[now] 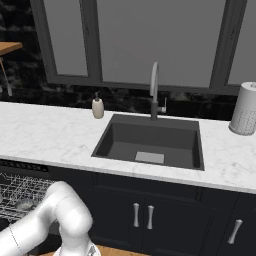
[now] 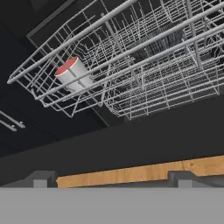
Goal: Pick up the cup and bowl from the counter, place them in the dishwasher, and close the dishwasher door.
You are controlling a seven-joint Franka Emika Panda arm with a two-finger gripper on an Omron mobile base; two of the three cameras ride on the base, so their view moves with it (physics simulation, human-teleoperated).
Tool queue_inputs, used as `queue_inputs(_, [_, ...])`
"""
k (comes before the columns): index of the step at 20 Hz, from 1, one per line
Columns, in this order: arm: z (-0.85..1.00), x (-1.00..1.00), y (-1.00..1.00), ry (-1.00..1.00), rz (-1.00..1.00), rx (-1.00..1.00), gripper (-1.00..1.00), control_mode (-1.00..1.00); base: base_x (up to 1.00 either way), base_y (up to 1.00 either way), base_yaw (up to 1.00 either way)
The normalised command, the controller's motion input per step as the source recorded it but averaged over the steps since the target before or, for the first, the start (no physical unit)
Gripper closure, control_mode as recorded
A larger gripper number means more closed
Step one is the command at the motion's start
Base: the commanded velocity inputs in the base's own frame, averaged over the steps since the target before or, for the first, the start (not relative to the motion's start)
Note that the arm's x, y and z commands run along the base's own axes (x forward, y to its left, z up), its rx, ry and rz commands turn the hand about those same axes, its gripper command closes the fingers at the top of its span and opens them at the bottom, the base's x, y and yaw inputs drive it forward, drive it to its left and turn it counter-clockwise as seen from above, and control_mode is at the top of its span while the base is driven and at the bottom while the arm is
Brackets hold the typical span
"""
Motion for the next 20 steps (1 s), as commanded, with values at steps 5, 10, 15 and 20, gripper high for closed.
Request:
queue_inputs(5, [-0.71, -0.17, 0.26, -0.36, -0.20, 0.00, -1.00, -1.00, 0.00, 0.00, 0.00])
queue_inputs(10, [-0.65, 0.09, 0.01, -0.41, -0.19, 0.00, -1.00, -1.00, 0.00, 0.00, 0.00])
queue_inputs(15, [-0.27, 0.47, 0.00, -0.31, -0.23, 0.00, -1.00, -1.00, 0.00, 0.00, 0.00])
queue_inputs(20, [-0.07, 0.74, 0.00, -0.27, -0.32, 0.00, -1.00, -1.00, 0.00, 0.00, 0.00])
